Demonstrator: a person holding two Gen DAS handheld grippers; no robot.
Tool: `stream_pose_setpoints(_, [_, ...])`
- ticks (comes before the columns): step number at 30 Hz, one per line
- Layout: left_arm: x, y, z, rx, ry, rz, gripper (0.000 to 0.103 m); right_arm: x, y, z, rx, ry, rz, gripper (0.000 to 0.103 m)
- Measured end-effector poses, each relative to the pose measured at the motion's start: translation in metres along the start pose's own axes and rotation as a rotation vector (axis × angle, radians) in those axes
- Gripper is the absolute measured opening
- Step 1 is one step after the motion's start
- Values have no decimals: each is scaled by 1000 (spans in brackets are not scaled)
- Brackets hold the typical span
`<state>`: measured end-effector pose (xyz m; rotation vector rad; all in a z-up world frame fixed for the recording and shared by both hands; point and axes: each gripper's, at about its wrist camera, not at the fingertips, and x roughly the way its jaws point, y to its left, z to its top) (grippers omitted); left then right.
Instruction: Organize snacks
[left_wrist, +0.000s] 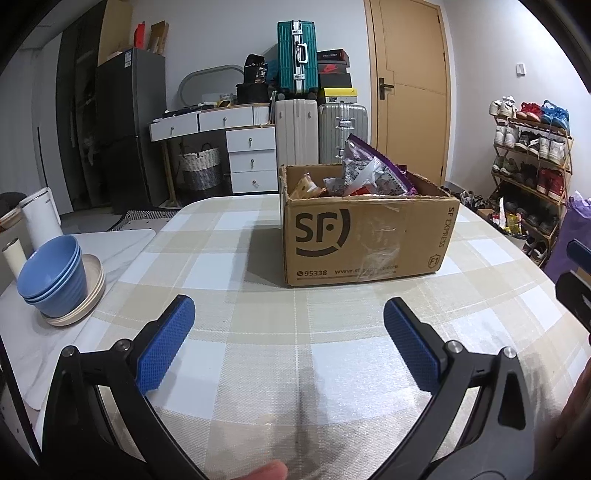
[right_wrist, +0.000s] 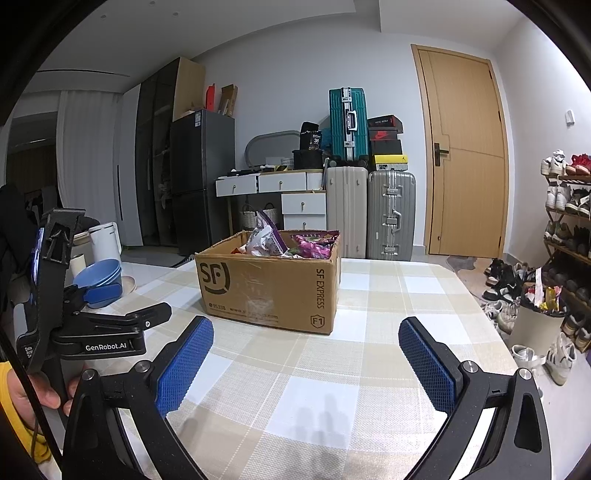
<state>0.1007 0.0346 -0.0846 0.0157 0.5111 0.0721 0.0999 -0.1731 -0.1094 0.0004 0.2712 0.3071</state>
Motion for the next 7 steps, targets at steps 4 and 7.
stream_pose_setpoints(4, [2,1,0,-3,8,-6,102,0,0,-1,2,1,-1,102])
stream_pose_setpoints(7, [1,1,0,-5,3,-12,102,0,0,-1,3,3,-1,102])
